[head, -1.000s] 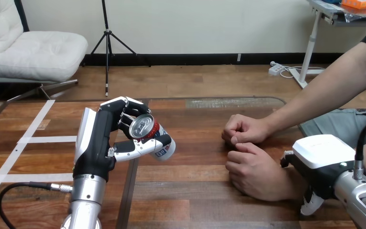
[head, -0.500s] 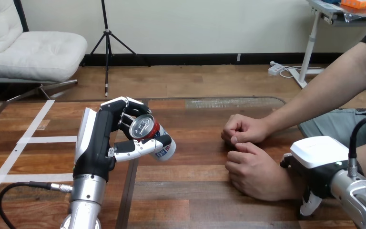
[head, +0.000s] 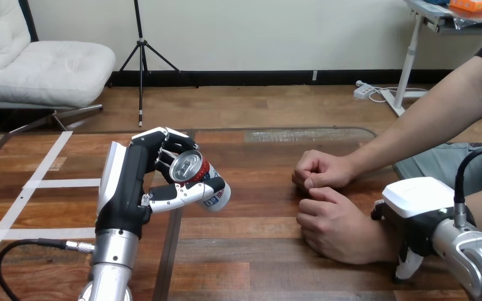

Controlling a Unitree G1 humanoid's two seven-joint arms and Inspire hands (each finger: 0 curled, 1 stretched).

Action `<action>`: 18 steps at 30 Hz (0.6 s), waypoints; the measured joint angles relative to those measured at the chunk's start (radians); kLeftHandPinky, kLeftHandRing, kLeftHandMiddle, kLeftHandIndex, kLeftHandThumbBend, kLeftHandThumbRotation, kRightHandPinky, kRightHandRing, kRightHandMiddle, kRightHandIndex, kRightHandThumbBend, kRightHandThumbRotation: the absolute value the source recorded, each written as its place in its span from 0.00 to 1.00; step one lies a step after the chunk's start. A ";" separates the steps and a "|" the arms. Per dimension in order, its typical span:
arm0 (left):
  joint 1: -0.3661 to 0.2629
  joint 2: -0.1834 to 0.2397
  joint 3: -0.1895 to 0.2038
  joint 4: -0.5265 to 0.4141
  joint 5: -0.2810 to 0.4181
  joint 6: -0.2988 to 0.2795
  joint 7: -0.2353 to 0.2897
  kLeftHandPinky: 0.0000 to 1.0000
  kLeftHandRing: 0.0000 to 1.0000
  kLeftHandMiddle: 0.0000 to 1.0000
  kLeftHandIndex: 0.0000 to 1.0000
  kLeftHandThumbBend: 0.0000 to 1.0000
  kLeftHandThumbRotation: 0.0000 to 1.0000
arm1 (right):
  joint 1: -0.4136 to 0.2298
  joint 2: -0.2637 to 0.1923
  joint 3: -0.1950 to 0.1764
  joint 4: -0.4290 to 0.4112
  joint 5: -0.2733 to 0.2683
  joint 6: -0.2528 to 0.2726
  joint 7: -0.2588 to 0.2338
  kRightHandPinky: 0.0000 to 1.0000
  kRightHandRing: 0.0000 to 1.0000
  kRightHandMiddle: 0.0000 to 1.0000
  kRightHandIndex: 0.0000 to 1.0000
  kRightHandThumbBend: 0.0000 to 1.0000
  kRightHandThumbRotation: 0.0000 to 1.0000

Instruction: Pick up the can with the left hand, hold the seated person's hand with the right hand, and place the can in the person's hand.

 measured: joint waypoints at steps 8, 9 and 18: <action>0.001 0.000 0.008 0.000 0.000 0.000 -0.002 0.29 0.36 0.44 0.45 0.67 0.00 | -0.018 0.000 0.009 0.029 -0.004 0.013 -0.011 0.80 0.83 0.82 0.80 0.75 0.02; 0.001 0.000 0.009 0.000 0.000 0.000 -0.002 0.29 0.36 0.44 0.45 0.67 0.00 | -0.020 0.000 0.009 0.033 -0.004 0.014 -0.013 0.81 0.83 0.82 0.80 0.75 0.01; 0.001 0.000 0.019 0.000 0.001 0.000 -0.003 0.29 0.36 0.44 0.46 0.67 0.00 | -0.024 0.000 0.012 0.049 -0.002 0.017 -0.037 0.74 0.77 0.78 0.75 0.72 0.00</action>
